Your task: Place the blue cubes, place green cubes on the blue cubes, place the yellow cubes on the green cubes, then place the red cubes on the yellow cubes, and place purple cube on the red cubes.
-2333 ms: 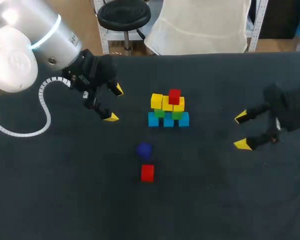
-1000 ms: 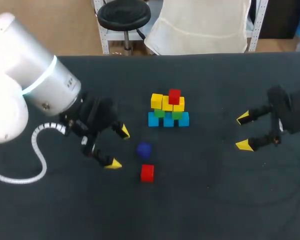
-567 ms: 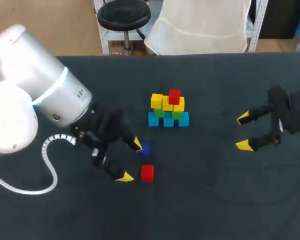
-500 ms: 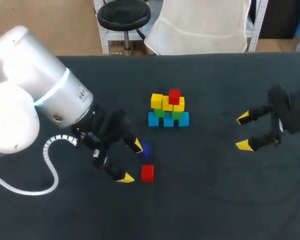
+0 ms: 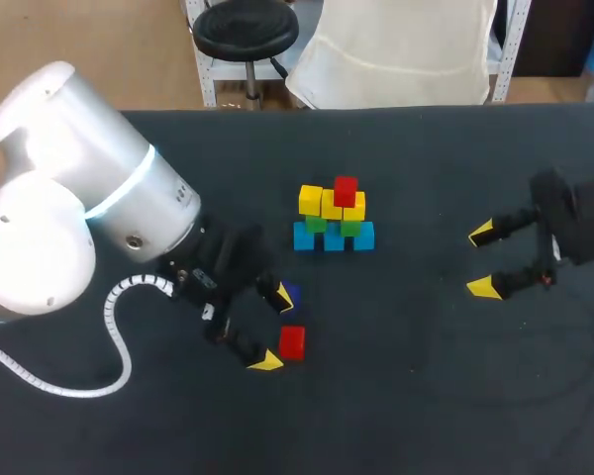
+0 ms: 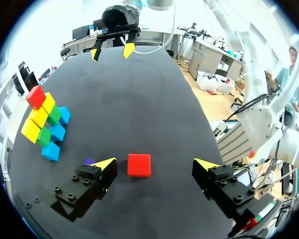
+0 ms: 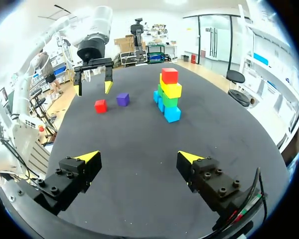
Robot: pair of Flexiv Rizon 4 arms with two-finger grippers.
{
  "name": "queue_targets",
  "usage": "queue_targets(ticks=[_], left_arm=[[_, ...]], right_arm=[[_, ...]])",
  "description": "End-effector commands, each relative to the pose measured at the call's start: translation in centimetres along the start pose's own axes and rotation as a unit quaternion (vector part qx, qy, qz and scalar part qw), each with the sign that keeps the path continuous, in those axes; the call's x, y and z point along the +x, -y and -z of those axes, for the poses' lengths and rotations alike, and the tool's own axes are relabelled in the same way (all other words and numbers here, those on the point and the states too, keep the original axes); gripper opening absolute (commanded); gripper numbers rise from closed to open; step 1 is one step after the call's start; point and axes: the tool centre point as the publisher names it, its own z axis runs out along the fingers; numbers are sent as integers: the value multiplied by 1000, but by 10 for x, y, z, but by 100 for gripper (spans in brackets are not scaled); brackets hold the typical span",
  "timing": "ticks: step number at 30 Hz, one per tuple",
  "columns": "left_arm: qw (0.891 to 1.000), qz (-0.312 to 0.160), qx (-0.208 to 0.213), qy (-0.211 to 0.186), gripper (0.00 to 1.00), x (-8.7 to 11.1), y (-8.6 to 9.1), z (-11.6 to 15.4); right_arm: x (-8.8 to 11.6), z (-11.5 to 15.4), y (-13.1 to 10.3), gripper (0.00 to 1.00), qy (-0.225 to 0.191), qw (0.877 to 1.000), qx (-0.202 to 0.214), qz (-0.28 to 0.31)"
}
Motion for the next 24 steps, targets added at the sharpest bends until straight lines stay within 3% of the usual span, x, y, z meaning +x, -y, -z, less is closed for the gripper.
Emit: queue_targets(ticks=[1, 8, 24], left_arm=[[1000, 2, -10, -6, 100, 1, 0, -11], [999, 2, -20, -33, 100, 6, -8, -19], [999, 10, -37, -36, 100, 12, -13, -30]], right_arm=[[1, -1, 1, 100, 2, 1000, -1, 0], [1, -1, 1, 100, 2, 1000, -1, 0], [1, -1, 1, 100, 2, 1000, -1, 0]])
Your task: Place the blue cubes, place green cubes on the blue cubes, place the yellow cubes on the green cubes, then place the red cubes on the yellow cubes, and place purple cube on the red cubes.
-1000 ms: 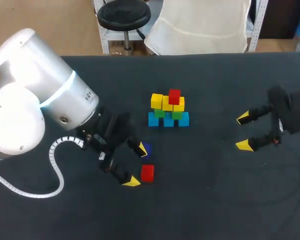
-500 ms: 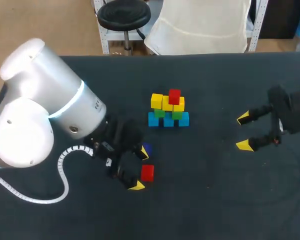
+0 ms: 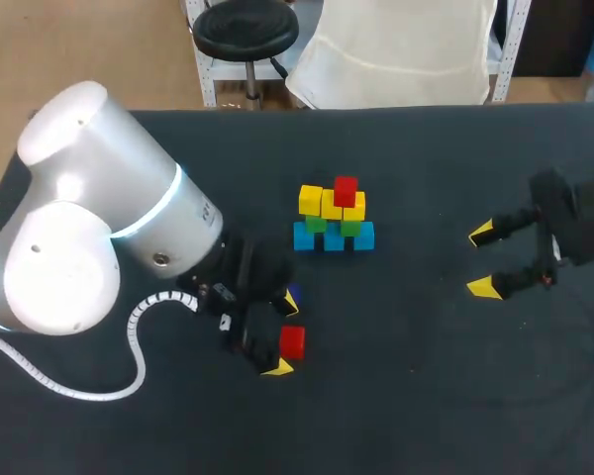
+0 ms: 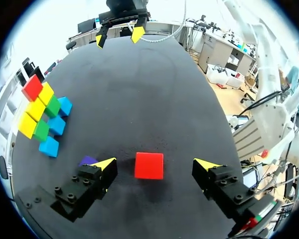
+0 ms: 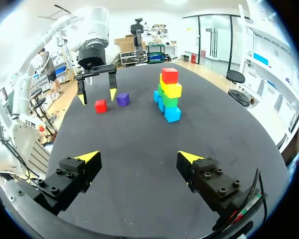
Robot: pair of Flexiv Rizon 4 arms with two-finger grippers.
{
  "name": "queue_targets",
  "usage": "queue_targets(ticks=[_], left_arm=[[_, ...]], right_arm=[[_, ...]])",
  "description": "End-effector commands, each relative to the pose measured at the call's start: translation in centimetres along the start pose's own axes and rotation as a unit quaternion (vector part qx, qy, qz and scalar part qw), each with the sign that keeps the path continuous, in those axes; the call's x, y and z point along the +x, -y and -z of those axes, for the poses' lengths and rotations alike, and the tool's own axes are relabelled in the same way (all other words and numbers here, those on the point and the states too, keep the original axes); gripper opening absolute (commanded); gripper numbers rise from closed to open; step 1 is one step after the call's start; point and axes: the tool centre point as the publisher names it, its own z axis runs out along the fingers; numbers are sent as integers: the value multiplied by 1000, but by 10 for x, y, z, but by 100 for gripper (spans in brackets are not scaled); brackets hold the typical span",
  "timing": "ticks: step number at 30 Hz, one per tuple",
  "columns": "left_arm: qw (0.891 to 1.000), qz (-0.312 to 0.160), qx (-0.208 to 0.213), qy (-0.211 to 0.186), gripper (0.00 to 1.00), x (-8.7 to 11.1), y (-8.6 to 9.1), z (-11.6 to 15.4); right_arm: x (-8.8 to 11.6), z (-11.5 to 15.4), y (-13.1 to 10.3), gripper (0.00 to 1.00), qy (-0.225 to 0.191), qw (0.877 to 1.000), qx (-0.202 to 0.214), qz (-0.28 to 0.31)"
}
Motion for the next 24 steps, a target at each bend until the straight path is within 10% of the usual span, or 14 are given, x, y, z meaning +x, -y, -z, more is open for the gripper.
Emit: queue_targets(ticks=[1, 5, 9, 18, 21, 24], left_arm=[[1000, 1, -5, 0, 100, 2, 0, -6], [1000, 3, -7, 2, 98, 3, -1, -9], [1000, 4, -8, 3, 51, 3, -1, -10], [1000, 12, -13, 8, 33, 5, -1, -10], [1000, 14, -16, 10, 3, 5, -1, -8], [1000, 13, -21, 12, 0, 3, -2, -4]], right_arm=[[1, -1, 1, 100, 2, 1000, -1, 0], [1, -1, 1, 100, 2, 1000, -1, 0], [1, -1, 1, 100, 2, 1000, -1, 0], [1, -1, 1, 100, 2, 1000, -1, 0], [1, -1, 1, 100, 2, 1000, -1, 0], [1, -1, 1, 100, 2, 1000, -1, 0]])
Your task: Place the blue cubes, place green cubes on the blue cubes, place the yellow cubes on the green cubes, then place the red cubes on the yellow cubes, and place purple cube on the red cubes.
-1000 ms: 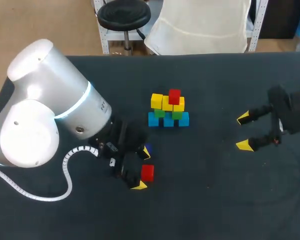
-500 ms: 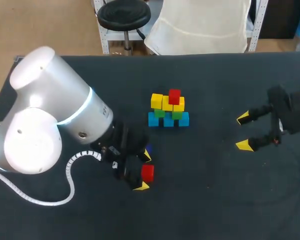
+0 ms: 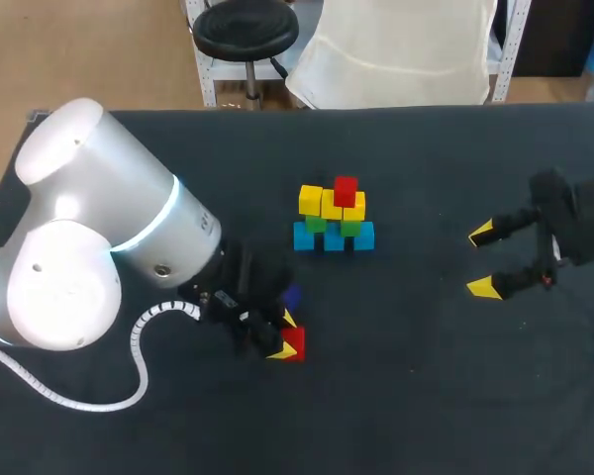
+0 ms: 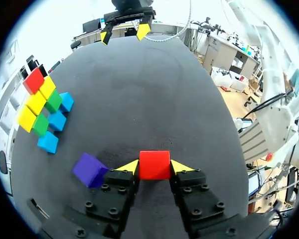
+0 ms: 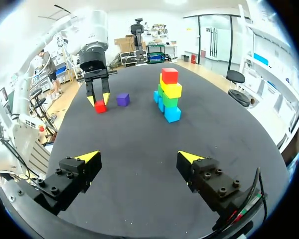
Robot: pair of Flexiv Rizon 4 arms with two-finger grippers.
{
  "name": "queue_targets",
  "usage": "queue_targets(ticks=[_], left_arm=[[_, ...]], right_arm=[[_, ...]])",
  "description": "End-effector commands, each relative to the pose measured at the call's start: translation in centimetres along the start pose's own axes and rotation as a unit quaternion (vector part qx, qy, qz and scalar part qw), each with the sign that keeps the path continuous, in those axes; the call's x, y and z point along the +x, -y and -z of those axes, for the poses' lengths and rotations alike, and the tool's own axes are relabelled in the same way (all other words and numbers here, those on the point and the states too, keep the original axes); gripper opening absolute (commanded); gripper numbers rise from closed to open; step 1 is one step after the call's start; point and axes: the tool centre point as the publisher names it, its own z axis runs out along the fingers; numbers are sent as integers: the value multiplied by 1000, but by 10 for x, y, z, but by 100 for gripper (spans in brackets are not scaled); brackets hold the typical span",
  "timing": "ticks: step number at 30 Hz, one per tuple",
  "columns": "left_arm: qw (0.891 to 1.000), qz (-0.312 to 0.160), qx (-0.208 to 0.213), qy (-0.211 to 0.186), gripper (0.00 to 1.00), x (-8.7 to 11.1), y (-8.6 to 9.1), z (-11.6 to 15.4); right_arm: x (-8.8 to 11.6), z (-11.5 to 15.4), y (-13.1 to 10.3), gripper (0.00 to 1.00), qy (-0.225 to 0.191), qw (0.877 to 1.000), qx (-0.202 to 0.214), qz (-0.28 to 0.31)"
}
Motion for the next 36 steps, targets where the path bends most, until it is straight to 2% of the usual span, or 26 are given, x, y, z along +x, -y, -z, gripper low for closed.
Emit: queue_targets(ticks=[1, 5, 11, 16, 21, 24, 31, 36], left_arm=[[1000, -2, -6, 1, 0, -2, 1, 6], [1000, -11, -7, 0, 0, -10, -4, 18], [1000, 5, -4, -3, 0, -17, -21, 45], [1000, 13, -8, -2, 0, -16, -45, 74], [999, 12, -23, -33, 0, -17, -74, 101], [999, 11, -27, -35, 0, -19, -95, 114], [999, -9, -34, -27, 0, -33, -138, 124], [999, -24, -31, -18, 0, -42, -157, 122]], right_arm=[[1, -1, 1, 100, 2, 1000, -1, 0], [1, -1, 1, 100, 2, 1000, -1, 0], [1, -1, 1, 100, 2, 1000, -1, 0], [1, -1, 1, 100, 2, 1000, -1, 0], [1, -1, 1, 100, 2, 1000, -1, 0], [1, -1, 1, 100, 2, 1000, -1, 0], [1, -1, 1, 100, 2, 1000, -1, 0], [1, -1, 1, 100, 2, 1000, -1, 0]])
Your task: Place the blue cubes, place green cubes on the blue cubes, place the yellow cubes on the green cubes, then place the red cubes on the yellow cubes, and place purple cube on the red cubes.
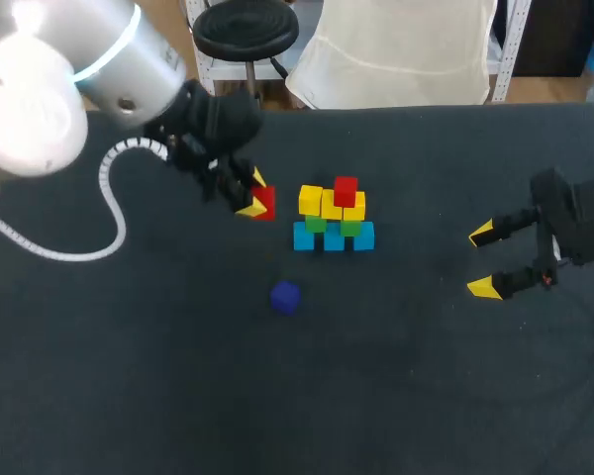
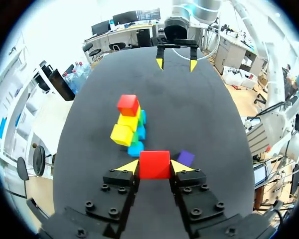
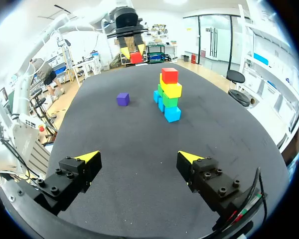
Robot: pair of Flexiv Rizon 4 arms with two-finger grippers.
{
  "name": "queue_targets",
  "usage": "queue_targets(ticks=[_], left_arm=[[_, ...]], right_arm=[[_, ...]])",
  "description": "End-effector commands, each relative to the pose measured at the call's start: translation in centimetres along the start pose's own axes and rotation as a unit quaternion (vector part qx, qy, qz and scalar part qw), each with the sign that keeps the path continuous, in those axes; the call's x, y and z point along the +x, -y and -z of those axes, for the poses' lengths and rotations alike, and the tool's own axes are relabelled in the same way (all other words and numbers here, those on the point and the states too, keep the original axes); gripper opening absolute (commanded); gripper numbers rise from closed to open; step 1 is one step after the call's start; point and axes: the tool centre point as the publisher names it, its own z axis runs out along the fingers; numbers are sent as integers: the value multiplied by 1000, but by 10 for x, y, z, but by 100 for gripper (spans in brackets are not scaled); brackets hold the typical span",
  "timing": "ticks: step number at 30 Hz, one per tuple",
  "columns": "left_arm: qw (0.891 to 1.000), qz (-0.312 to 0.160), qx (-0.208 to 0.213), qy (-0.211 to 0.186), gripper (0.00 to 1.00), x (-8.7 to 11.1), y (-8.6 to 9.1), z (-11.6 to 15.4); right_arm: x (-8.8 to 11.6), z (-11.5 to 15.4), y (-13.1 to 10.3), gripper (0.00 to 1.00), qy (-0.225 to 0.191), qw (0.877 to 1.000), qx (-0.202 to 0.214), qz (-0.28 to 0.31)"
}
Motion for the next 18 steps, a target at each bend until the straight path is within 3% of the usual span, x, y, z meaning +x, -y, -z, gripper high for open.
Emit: queue_targets(ticks=[1, 18], left_arm=[[1000, -6, 22, 3, 0, -7, -24, -8], [999, -27, 37, 24, 0, -21, -59, -28]], right_arm=[[1, -1, 1, 100, 2, 1000, -1, 0], [1, -1, 1, 100, 2, 1000, -1, 0]])
